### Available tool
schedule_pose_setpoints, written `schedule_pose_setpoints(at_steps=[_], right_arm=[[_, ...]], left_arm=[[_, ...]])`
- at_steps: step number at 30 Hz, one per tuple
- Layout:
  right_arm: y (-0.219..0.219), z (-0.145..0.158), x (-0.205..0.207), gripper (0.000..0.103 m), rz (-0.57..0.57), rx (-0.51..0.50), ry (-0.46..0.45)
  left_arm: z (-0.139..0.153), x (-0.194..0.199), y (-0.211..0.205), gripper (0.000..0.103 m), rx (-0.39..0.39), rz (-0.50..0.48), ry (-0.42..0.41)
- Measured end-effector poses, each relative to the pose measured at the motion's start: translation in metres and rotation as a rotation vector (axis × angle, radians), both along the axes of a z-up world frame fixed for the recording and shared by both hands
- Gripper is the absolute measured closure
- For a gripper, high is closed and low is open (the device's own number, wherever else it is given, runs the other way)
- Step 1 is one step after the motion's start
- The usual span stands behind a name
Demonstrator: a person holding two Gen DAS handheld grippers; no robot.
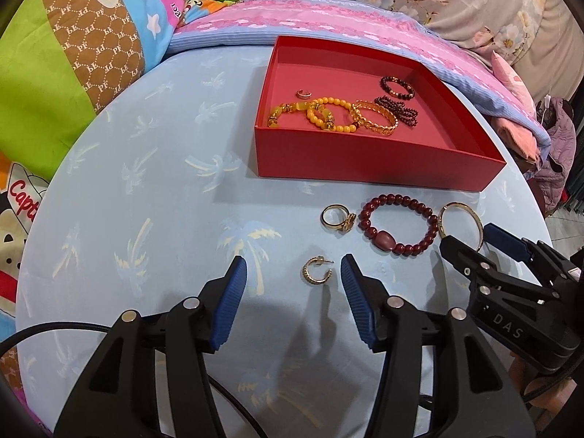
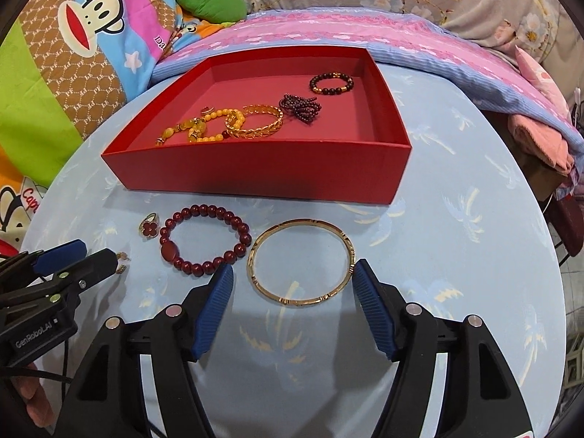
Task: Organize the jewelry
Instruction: 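Withdraw both tools from the red box toward the remaining pieces, then move the left tool to the dark red bracelet while the right tool approaches the thin bangle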
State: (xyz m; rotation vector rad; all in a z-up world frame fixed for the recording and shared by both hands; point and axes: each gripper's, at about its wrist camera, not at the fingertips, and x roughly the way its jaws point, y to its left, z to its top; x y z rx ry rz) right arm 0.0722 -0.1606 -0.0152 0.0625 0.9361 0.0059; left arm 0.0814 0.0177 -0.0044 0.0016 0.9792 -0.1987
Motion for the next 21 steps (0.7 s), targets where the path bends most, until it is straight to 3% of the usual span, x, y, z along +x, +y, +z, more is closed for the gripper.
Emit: schedule_pose_setpoints(at_steps=[4,21], right_arm=[[0.003,-0.001,0.004,0.043,0.001,-0.030,-0.007],[-0.011,0.014,-0.010,0.044,-0.025,0.021,-0.022]], left_arm=[[-0.001,0.002,0.001,0.052,0.001,0.005,0.003],[-0.004,0.001,-0.006,0.052,0.007,-0.018,0.008]])
